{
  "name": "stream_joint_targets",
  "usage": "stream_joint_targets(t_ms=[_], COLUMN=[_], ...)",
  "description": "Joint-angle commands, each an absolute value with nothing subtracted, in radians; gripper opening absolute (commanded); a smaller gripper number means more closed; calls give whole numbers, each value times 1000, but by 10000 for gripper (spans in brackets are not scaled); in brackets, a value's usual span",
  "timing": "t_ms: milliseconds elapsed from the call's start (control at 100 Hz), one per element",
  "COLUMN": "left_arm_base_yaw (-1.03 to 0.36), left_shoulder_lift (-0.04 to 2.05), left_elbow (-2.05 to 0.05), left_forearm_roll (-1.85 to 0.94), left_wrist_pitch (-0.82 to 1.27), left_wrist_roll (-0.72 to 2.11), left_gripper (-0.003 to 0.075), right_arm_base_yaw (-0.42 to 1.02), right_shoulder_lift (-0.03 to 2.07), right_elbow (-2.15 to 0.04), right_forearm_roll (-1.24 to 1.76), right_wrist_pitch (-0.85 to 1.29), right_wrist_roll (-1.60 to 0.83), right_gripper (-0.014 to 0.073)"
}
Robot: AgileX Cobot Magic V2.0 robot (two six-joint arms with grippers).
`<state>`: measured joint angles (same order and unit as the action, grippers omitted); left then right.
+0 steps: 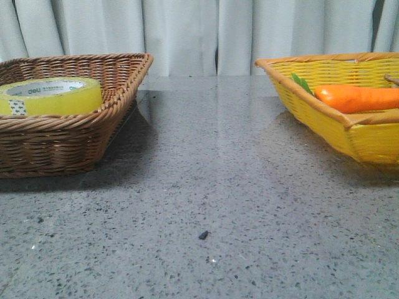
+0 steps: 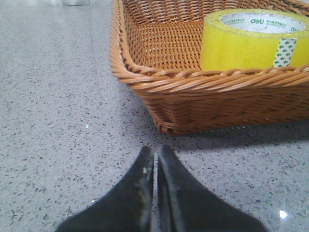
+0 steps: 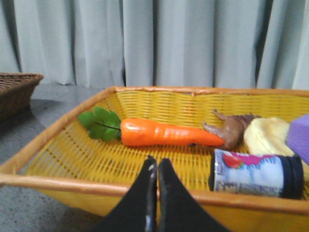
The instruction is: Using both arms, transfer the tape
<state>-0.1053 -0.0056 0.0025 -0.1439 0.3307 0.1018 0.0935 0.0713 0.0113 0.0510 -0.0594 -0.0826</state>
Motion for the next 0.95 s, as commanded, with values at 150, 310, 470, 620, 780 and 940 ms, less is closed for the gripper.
stream_joint_targets(t_ms=[150,310,470,620,780,940], left_arm_base_yaw=[-103,-103,-103,-103,-103,-103], left_shoulder_lift=[-36,-36,-36,-36,-36,-36], left_elbow=[13,13,13,13,13,13], left_forearm_roll=[-157,-157,-157,-157,-157,-157], left_wrist_pitch=[280,280,280,280,280,280], left_wrist_roll=[91,91,91,91,91,91], left_gripper=[-21,-21,-21,-21,-21,-21], right_arm_base_yaw=[11,-3,-3,-3,-3,-3], right_shoulder_lift=[-12,-29,-29,-29,-29,-29], right_elbow=[31,31,31,31,31,31], right_forearm_roll=[18,18,18,18,18,18], right_wrist_pitch=[139,286,320,318,318,318], right_wrist_roll=[-71,-71,-71,-71,-71,-71], right_gripper=[-73,-73,-73,-73,-73,-73])
